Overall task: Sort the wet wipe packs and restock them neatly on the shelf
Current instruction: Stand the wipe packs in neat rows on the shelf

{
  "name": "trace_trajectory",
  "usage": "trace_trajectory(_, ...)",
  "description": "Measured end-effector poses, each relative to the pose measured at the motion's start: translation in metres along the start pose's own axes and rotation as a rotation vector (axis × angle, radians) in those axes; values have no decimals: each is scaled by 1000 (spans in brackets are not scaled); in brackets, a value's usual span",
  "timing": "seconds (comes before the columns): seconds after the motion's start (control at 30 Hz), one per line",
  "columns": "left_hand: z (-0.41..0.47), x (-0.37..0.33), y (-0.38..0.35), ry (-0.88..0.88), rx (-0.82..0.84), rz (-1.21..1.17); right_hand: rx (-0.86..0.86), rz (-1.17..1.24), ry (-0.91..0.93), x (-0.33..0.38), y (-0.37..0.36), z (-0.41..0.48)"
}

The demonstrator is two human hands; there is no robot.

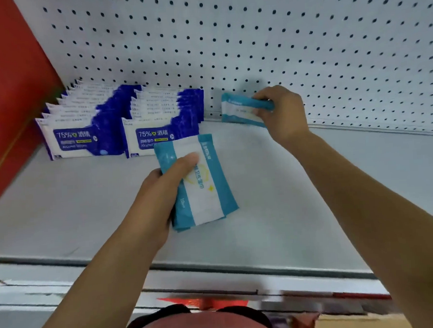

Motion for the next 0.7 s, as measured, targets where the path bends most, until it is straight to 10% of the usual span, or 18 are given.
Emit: trace_trajectory(0.7, 28, -2, -22, 69, -33, 88, -157, -250, 422, 4, -39, 31)
Point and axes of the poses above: each hand's wrist, its own z-axis towards the middle knuckle, its own y-axis out of the back of the hand, x = y × z, the point moved 5 cm from there along z, towards the middle knuckle, and after that the axes turned 6 degrees about -z, right-handed, at the moved point
